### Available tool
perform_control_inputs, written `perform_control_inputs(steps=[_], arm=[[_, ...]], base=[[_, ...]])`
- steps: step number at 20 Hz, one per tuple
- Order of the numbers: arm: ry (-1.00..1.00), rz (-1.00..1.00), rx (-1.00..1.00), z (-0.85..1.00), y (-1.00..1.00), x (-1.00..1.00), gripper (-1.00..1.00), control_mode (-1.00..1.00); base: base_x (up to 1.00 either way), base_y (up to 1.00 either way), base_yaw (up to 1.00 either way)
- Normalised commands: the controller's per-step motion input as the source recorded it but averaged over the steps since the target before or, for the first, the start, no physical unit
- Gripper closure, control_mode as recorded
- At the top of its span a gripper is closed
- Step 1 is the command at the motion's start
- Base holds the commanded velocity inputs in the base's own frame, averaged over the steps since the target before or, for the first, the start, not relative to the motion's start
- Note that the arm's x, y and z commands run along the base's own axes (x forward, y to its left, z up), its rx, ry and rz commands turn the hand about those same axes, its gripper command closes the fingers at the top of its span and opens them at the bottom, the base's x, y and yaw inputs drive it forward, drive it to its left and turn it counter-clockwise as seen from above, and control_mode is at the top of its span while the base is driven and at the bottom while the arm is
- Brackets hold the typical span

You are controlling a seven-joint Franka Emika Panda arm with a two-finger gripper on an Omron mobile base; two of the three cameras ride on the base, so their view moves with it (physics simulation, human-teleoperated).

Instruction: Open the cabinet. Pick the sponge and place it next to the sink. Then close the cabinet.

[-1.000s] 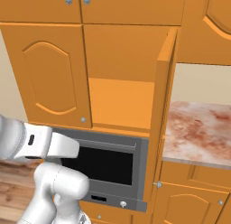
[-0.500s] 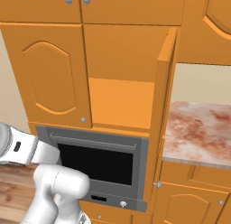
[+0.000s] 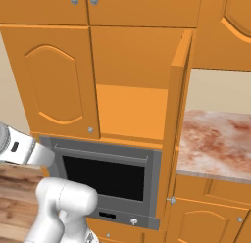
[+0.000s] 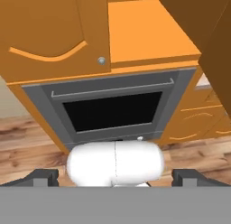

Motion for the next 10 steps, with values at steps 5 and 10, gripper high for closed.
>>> perform_control_inputs(steps=[5,10], arm=[[0.0,0.0,0.0,-0.06,0.04,0.44,-1.0,-1.0],[-0.01,0.02,0.0,-0.16,0.0,0.4,-1.0,-1.0]], base=[[0.0,0.0,0.0],[0.0,0.0,0.0]])
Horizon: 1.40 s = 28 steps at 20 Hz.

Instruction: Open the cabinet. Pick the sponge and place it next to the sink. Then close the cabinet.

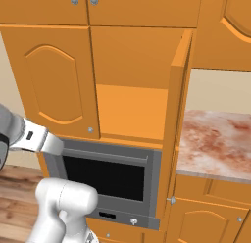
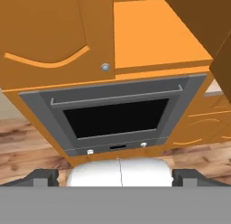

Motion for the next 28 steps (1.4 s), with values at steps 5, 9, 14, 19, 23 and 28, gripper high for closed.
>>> perform_control_inputs(steps=[5,9,14,19,23,28], arm=[[0.0,0.08,0.05,-0.05,0.01,0.2,-1.0,-1.0],[0.02,0.13,0.04,0.0,0.02,0.38,-1.0,-1.0],[0.04,0.1,0.0,0.0,0.01,0.4,-1.0,-1.0],[0.1,0.01,0.0,0.0,0.0,0.38,-1.0,-1.0],[0.06,0.0,0.0,-0.2,0.0,0.29,-1.0,-1.0],[0.0,0.0,0.0,-0.44,0.0,0.32,-1.0,-1.0]], base=[[0.0,0.0,0.0],[0.0,0.0,0.0],[0.0,0.0,0.0],[0.0,0.0,0.0],[0.0,0.0,0.0],[0.0,0.0,0.0]])
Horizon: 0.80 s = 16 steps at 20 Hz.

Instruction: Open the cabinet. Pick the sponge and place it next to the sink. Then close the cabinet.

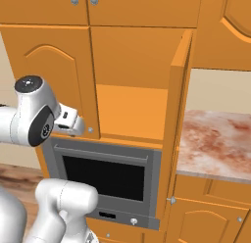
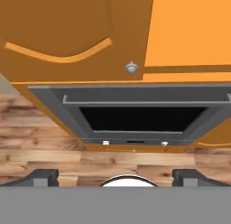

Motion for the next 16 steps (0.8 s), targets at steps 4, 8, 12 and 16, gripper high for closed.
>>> perform_control_inputs(steps=[4,8,12,16], arm=[[-0.06,0.0,0.0,-0.39,0.0,0.26,-1.0,-1.0],[-0.09,0.0,0.0,-0.25,0.0,0.33,-1.0,-1.0],[-0.08,0.0,0.0,-0.01,0.0,0.28,-1.0,-1.0],[0.0,0.0,-0.04,0.0,0.0,0.14,-1.0,-1.0]], base=[[0.0,0.0,0.0],[0.0,0.0,0.0],[0.0,0.0,0.0],[0.0,0.0,0.0]])
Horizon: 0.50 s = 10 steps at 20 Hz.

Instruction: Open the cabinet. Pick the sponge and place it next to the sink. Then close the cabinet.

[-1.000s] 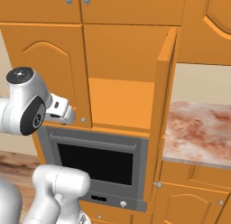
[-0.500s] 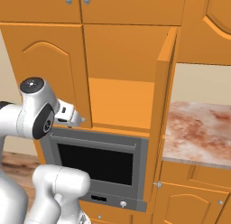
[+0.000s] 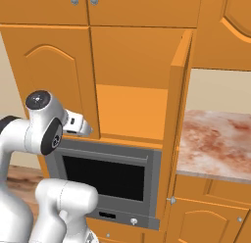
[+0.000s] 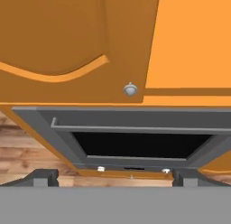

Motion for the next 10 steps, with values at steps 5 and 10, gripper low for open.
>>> perform_control_inputs(steps=[5,10], arm=[[0.01,0.0,-0.09,0.0,0.0,0.11,-1.0,-1.0],[0.02,0.0,-0.03,0.0,0.0,0.12,-1.0,-1.0]], base=[[0.0,0.0,0.0],[0.0,0.0,0.0]])
